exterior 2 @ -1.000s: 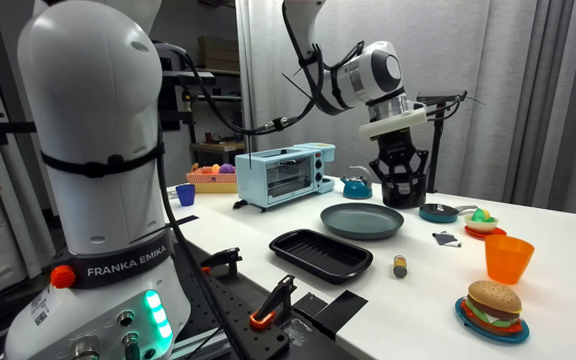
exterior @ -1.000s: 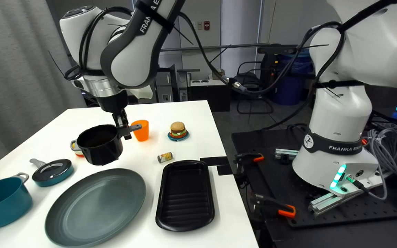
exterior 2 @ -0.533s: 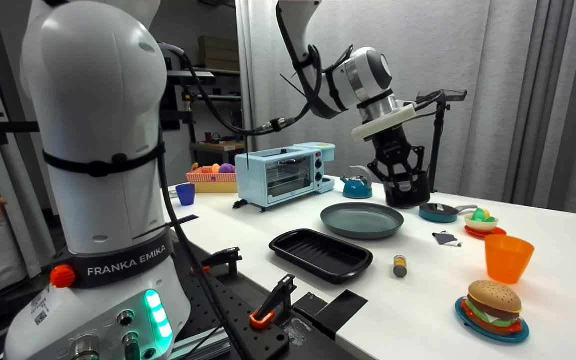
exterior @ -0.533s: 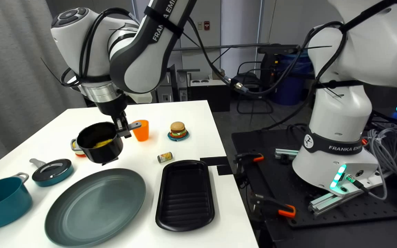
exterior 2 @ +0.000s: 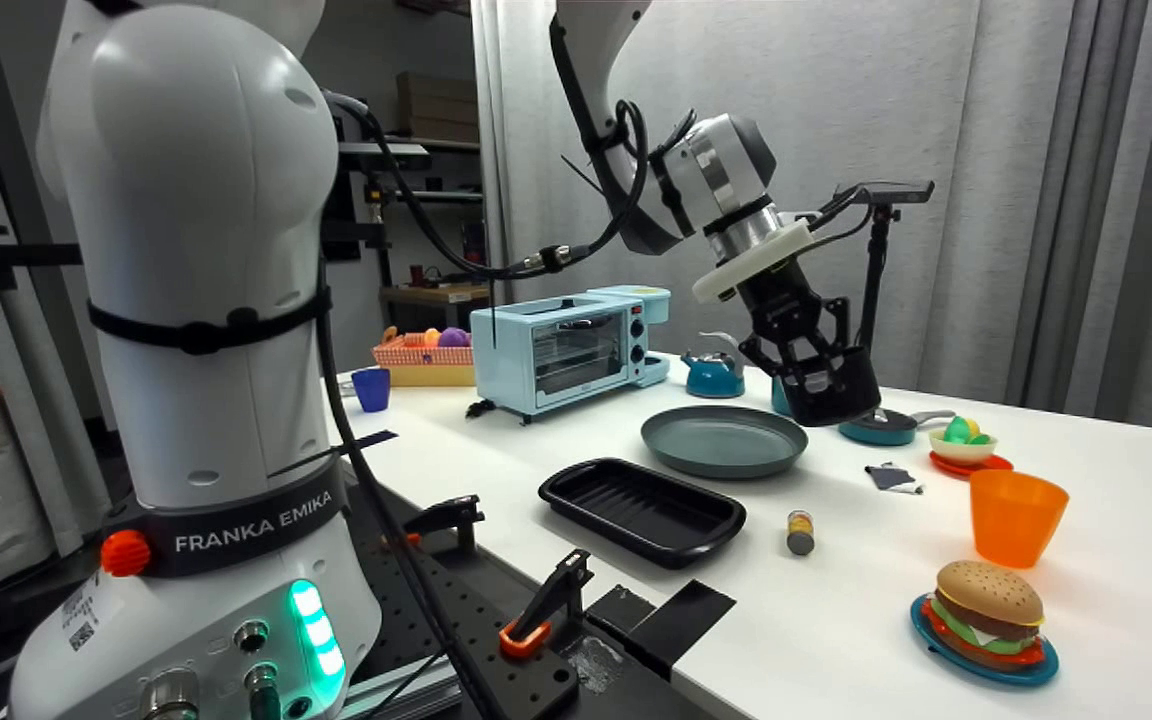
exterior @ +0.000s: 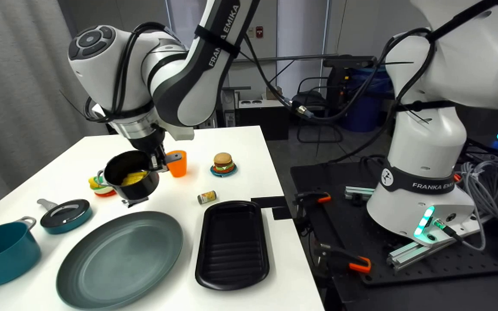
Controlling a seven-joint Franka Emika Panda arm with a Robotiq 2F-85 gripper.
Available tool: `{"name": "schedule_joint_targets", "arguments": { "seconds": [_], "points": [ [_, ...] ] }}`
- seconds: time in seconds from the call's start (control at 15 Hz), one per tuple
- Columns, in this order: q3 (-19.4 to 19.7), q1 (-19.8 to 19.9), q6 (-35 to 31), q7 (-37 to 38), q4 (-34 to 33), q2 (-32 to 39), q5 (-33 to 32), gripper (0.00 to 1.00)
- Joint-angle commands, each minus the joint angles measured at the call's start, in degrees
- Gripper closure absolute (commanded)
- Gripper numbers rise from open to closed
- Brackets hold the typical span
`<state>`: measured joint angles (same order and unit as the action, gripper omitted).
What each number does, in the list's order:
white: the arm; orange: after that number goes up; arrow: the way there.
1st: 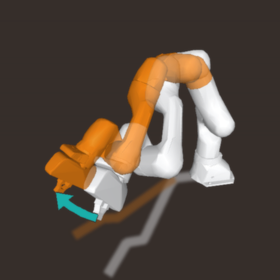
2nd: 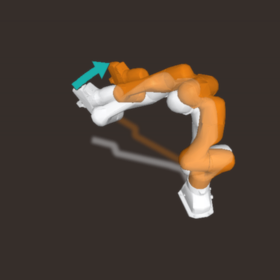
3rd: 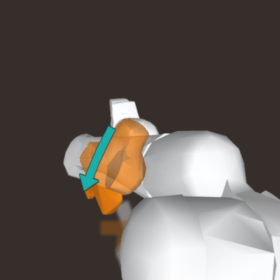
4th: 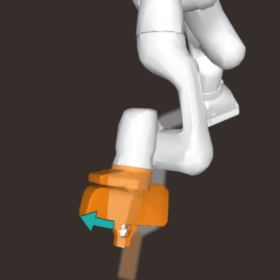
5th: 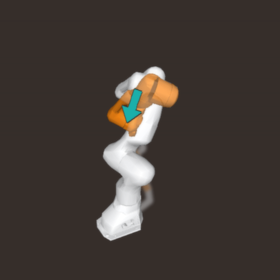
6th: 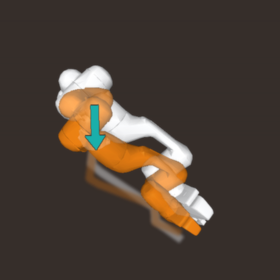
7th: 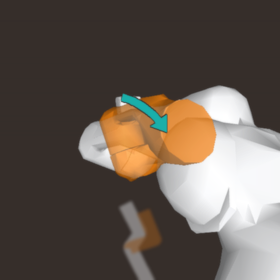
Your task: Pour out the potato chips from the black measuring cup and put them on the grey plate
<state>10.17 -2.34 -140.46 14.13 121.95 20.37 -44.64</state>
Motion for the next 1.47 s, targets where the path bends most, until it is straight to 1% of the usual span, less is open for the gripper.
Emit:
{"name": "schedule_joint_targets", "arguments": {
  "seconds": [0.0,0.33,0.47,0.67,0.87,1.4],
  "points": [
    [-0.02,-2.00,2.75,4.97,-0.02,-0.66,-6.54,0.92],
    [-1.26,-2.87,6.17,8.61,-0.25,-1.53,-14.77,0.92],
    [-1.48,-3.51,8.14,11.35,-0.39,-1.74,-20.27,0.92],
    [-3.10,-3.46,11.14,13.44,-0.39,-1.97,-26.54,0.92],
    [-5.09,-3.20,14.12,14.70,-0.53,-2.10,-30.88,0.92],
    [-10.60,-4.32,23.42,15.49,-0.52,-2.66,-38.97,0.92]
  ]
}}
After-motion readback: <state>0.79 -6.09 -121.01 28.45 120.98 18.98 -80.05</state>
